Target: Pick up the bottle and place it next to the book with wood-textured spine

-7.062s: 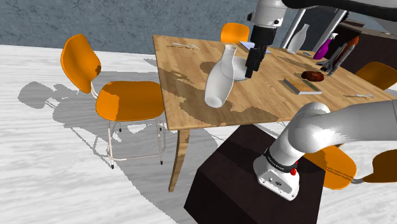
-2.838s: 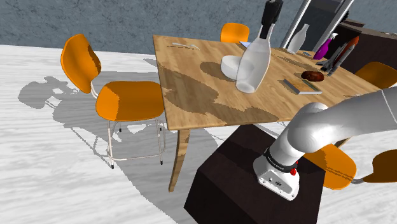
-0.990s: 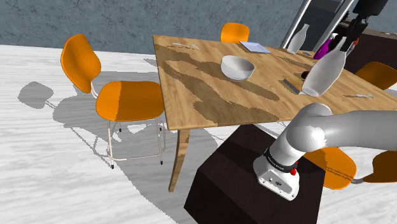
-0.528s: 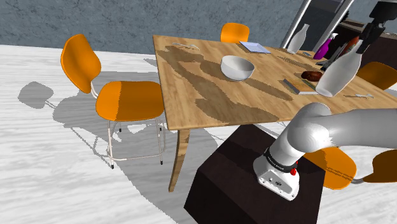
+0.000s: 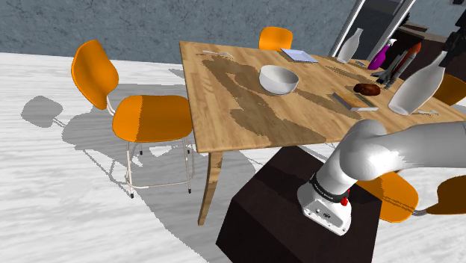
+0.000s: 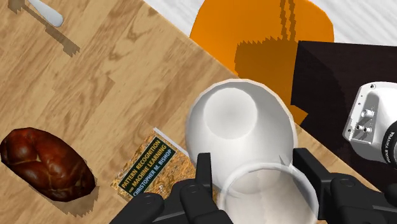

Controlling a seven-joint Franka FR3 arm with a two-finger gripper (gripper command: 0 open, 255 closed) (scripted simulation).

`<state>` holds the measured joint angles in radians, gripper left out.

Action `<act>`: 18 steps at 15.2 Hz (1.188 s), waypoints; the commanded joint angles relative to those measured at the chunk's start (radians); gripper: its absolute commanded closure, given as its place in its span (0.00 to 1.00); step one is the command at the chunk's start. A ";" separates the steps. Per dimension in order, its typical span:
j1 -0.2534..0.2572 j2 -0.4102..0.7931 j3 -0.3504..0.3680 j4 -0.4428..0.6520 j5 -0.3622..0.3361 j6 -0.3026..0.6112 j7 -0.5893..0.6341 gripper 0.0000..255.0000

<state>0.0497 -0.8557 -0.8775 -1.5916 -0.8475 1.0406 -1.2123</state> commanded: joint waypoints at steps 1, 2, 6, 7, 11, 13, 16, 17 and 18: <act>0.037 0.022 -0.059 0.069 -0.030 0.005 -0.057 1.00; 0.059 0.032 -0.093 0.105 -0.044 0.008 -0.086 1.00; 0.071 0.014 -0.133 0.096 -0.070 0.039 -0.105 1.00; 0.063 0.004 -0.131 0.076 -0.072 0.048 -0.098 1.00; 0.035 -0.035 -0.127 -0.002 -0.082 0.083 -0.073 1.00; 0.023 -0.053 -0.128 -0.038 -0.088 0.100 -0.061 1.00; 0.006 -0.079 -0.130 -0.091 -0.097 0.125 -0.045 1.00; 0.001 -0.087 -0.132 -0.107 -0.100 0.134 -0.040 1.00; -0.005 -0.097 -0.134 -0.126 -0.104 0.143 -0.034 1.00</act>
<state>0.0531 -0.9417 -1.0113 -1.6965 -0.9477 1.1740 -1.2525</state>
